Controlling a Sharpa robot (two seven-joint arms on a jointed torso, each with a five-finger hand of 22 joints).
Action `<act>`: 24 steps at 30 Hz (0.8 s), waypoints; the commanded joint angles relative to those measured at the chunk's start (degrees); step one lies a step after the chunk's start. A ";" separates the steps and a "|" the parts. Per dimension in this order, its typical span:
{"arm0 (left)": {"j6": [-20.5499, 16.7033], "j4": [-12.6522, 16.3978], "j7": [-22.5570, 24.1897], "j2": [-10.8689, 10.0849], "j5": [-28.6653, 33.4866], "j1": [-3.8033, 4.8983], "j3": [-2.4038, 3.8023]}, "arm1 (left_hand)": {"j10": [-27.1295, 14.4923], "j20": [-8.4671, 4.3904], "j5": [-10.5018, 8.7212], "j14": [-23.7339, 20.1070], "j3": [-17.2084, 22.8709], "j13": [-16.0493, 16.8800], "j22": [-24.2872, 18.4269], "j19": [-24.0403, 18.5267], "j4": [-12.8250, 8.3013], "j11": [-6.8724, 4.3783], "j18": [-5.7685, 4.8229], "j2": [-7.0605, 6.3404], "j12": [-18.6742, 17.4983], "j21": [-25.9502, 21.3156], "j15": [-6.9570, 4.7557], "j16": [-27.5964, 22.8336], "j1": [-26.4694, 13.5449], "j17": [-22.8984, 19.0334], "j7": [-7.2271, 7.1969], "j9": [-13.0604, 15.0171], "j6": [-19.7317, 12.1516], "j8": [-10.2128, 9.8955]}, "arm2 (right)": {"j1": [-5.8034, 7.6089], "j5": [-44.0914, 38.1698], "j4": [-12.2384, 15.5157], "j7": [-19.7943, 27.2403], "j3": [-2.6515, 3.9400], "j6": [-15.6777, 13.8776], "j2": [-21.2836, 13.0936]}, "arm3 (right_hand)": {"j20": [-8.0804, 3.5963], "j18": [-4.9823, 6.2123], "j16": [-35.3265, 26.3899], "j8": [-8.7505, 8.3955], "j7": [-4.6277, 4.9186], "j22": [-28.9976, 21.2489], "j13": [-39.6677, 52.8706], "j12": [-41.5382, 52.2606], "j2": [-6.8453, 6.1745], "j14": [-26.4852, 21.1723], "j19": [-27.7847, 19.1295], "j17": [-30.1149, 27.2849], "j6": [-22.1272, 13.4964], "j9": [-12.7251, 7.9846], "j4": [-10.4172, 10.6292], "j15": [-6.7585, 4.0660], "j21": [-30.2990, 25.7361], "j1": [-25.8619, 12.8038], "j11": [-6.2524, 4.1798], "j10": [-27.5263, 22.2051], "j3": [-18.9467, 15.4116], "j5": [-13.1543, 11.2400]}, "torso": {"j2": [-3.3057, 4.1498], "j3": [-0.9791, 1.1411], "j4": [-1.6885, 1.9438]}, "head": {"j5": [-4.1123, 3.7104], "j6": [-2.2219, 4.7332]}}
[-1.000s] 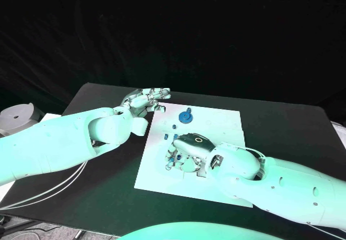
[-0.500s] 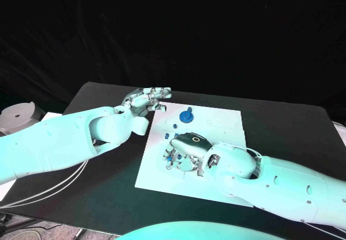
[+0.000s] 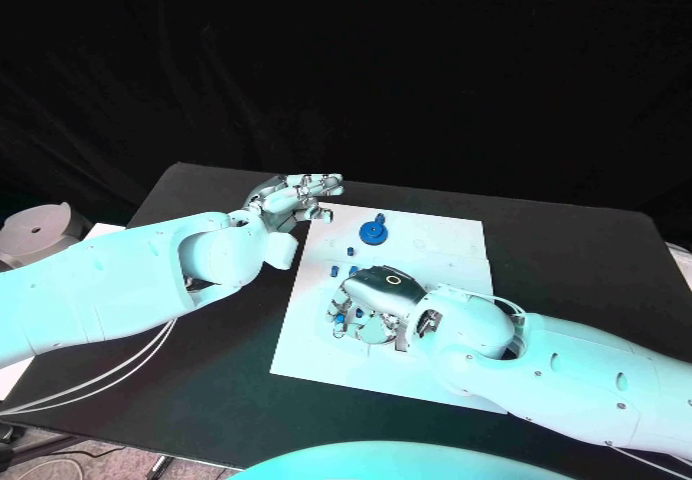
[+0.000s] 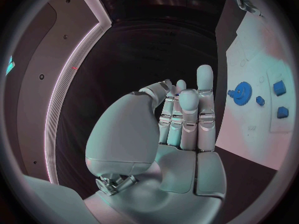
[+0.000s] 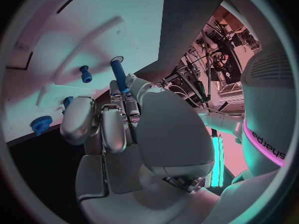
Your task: Assemble the parts on the task board
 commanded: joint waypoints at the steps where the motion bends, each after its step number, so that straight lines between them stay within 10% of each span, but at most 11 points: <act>1: 1.05 0.11 0.28 -0.01 -0.21 0.03 0.04 | -0.47 -0.02 0.01 -0.26 -0.10 0.04 -0.08 0.33 -0.36 0.11 0.62 0.34 0.34 -0.12 -0.03 -0.13 -0.01 -0.07 0.29 -0.07 -0.25 -0.01 | -0.55 -0.89 0.20 -0.87 -0.43 2.73 -0.35 | -0.16 -0.27 0.28 0.10 0.22 -0.05 0.11 0.41 0.88 2.73 -0.18 -0.04 -0.06 0.09 -4.59 -0.13 0.01 0.28 -3.50 3.82 4.99 0.23 | -0.01 0.01 -0.01 | 0.08 0.00; 18: 1.13 0.20 0.25 -0.14 -0.24 0.03 0.04 | -0.47 -0.02 0.01 -0.26 -0.10 0.04 -0.08 0.33 -0.36 0.11 0.62 0.34 0.34 -0.12 -0.03 -0.13 -0.01 -0.07 0.29 -0.07 -0.25 -0.01 | -1.04 -2.33 0.52 -2.15 -0.44 3.49 -0.69 | -0.16 -0.28 0.25 0.09 0.22 0.04 0.12 0.34 0.82 2.72 -0.18 -0.09 -0.04 0.14 -4.72 -0.12 0.07 0.18 -3.49 3.85 5.11 0.23 | -0.01 -0.02 0.00 | -0.06 0.12; 24: 1.11 0.23 0.22 -0.17 -0.25 0.03 0.04 | -0.47 -0.02 0.01 -0.26 -0.10 0.04 -0.08 0.33 -0.36 0.11 0.62 0.34 0.34 -0.12 -0.03 -0.13 -0.01 -0.07 0.29 -0.07 -0.25 -0.01 | -1.05 -2.18 -0.23 -2.72 -0.46 4.83 -0.18 | 0.75 -0.13 -0.68 -2.06 1.73 -1.60 -0.72 -1.10 -0.43 2.35 -1.08 -1.43 -3.63 -0.45 -4.54 1.30 -1.17 -2.61 -1.98 -1.59 4.64 0.50 | -0.03 -0.04 0.00 | -0.06 0.18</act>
